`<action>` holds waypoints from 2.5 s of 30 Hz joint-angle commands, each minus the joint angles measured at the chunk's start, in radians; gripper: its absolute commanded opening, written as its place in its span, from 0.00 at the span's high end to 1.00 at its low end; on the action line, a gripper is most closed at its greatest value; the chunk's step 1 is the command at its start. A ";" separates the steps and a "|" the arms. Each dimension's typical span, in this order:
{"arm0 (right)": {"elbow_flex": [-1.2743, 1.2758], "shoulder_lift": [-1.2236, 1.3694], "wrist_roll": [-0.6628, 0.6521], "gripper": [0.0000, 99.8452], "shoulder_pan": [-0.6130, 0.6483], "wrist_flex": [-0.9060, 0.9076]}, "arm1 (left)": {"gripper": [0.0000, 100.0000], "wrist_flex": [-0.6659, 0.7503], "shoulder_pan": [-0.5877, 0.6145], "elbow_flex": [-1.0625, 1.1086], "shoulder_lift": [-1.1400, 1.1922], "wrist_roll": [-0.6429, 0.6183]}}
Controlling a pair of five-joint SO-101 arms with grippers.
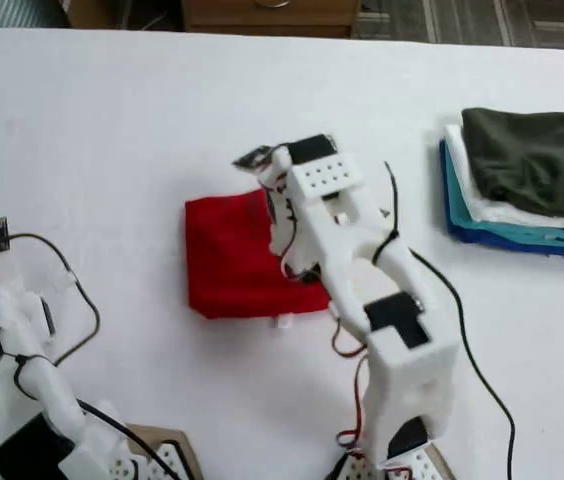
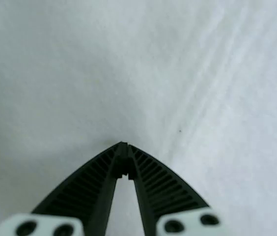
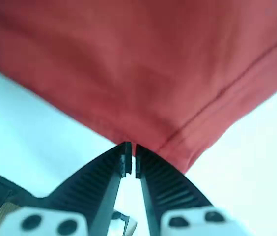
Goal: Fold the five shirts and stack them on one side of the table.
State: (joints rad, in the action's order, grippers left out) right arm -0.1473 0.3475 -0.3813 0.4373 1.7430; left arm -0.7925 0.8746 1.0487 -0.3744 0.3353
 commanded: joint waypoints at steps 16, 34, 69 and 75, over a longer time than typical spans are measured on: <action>0.198 -0.036 0.077 0.98 -0.036 -0.142 | 0.97 0.014 -0.008 0.001 -0.032 -0.009; 0.155 -0.242 0.176 0.98 -0.142 -0.503 | 0.97 -0.230 -0.370 -0.298 -0.031 -0.032; 0.796 -0.556 0.247 0.98 -0.153 -0.687 | 0.97 -0.715 -0.956 -1.583 1.085 -0.511; 0.839 -0.418 0.244 0.98 -0.160 -0.690 | 0.97 -0.654 -0.852 -1.587 1.115 -0.509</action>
State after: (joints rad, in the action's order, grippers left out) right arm 0.6905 -0.1204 -0.1404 0.2839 1.0633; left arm -1.4707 -0.0338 -0.4948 0.7488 -0.1695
